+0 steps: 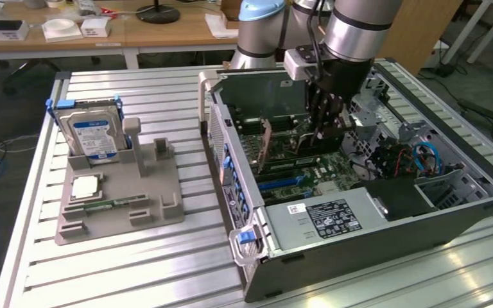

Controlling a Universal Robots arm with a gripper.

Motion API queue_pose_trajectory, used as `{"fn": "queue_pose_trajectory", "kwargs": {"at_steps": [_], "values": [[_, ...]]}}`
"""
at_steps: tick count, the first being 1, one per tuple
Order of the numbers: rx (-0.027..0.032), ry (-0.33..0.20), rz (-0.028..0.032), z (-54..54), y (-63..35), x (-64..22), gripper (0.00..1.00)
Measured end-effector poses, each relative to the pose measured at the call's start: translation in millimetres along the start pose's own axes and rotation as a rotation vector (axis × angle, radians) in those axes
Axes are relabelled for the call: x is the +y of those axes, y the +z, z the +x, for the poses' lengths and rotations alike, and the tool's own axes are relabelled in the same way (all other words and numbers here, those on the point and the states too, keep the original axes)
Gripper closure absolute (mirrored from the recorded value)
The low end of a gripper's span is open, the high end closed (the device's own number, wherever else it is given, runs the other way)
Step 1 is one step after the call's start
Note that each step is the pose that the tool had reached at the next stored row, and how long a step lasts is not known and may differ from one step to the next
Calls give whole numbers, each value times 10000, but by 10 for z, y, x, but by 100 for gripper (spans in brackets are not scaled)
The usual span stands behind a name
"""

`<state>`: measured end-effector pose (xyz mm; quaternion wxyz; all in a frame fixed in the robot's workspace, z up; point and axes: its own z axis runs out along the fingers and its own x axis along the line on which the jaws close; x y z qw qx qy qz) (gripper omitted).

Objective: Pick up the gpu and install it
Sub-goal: 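Insert the gpu into the slot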

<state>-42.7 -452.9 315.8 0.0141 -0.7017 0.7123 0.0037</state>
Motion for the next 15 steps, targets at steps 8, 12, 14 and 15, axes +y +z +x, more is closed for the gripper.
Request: {"fn": "queue_pose_trajectory", "kwargs": {"at_steps": [8,12,14,15], "values": [[153,-1,2,13,75,142,74],[191,-5,3,16,140,169,74],[193,-3,34,16,171,178,74],[192,-4,67,17,184,185,74]]}}
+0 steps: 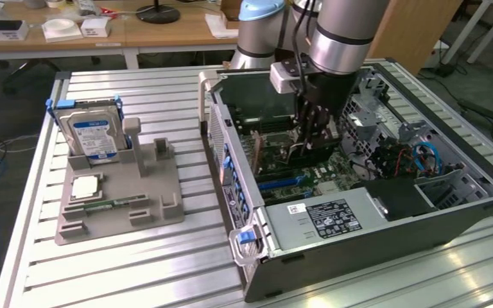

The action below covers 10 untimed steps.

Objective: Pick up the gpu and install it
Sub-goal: 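Insert the gpu into the slot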

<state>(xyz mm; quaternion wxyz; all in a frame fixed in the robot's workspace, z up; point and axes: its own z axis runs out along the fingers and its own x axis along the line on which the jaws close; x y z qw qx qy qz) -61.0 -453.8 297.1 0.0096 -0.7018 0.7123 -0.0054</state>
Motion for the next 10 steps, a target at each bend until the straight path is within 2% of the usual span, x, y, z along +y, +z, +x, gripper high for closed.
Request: {"fn": "queue_pose_trajectory", "kwargs": {"at_steps": [2,3,4,10], "values": [[-1,0,41,0,16,20,74],[2,-1,132,1,18,28,74],[0,-1,186,1,20,37,74],[-2,-3,193,2,73,120,74]]}}
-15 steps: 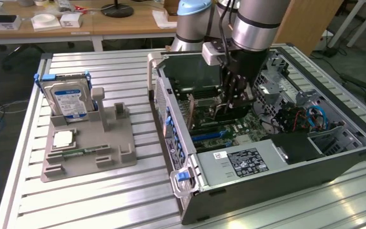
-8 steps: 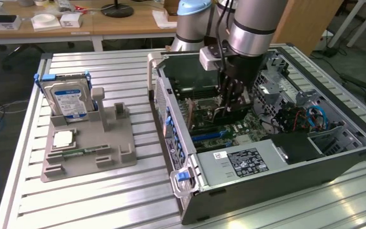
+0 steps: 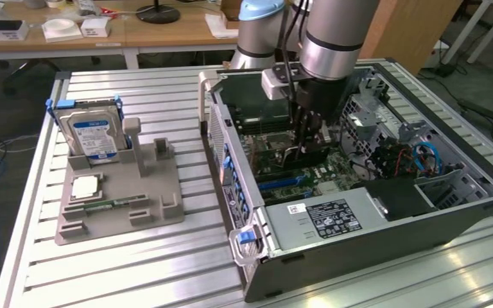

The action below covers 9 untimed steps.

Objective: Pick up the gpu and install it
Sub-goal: 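Insert the gpu into the slot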

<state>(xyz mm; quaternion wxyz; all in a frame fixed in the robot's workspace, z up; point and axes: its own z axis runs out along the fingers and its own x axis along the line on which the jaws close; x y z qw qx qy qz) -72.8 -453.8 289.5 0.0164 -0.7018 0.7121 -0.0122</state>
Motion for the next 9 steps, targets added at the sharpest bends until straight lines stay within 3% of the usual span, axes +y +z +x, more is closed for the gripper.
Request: {"fn": "queue_pose_trajectory", "kwargs": {"at_steps": [9], "values": [[22,-1,0,11,63,52,74]]}}
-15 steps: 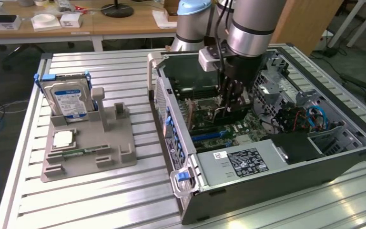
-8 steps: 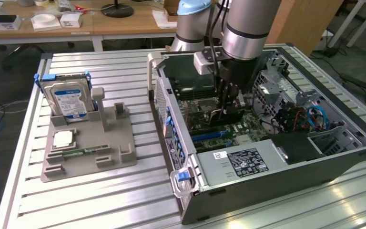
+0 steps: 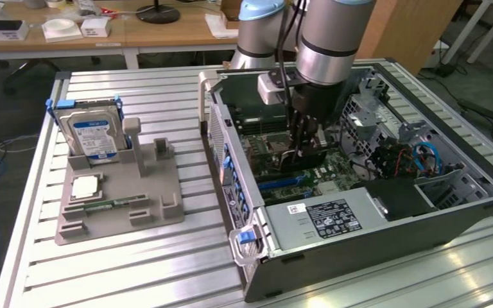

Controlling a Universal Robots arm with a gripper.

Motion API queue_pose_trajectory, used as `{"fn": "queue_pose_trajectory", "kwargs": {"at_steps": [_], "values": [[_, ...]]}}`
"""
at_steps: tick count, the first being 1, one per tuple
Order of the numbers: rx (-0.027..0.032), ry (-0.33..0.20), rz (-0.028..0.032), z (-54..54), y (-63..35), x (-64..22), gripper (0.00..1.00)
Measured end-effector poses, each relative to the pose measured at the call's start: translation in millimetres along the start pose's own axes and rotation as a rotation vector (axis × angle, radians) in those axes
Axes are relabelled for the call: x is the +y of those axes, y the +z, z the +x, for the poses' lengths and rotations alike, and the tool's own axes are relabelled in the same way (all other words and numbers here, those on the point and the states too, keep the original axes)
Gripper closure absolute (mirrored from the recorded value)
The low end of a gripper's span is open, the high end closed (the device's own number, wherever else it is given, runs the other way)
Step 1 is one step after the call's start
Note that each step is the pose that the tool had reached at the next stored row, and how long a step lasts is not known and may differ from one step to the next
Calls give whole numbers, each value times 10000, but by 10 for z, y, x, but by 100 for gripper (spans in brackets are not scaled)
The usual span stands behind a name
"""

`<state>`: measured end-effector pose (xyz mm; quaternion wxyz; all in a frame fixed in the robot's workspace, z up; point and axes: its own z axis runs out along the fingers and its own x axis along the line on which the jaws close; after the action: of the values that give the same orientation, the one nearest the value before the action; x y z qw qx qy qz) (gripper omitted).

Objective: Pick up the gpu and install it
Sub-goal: 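Insert the gpu into the slot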

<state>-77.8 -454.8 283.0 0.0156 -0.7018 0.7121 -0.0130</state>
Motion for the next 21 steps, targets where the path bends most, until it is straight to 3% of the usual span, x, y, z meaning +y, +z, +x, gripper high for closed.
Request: {"fn": "queue_pose_trajectory", "kwargs": {"at_steps": [11,17,21], "values": [[30,-2,0,11,47,37,74],[91,-4,0,14,64,69,74],[101,-5,2,14,70,89,74]]}}
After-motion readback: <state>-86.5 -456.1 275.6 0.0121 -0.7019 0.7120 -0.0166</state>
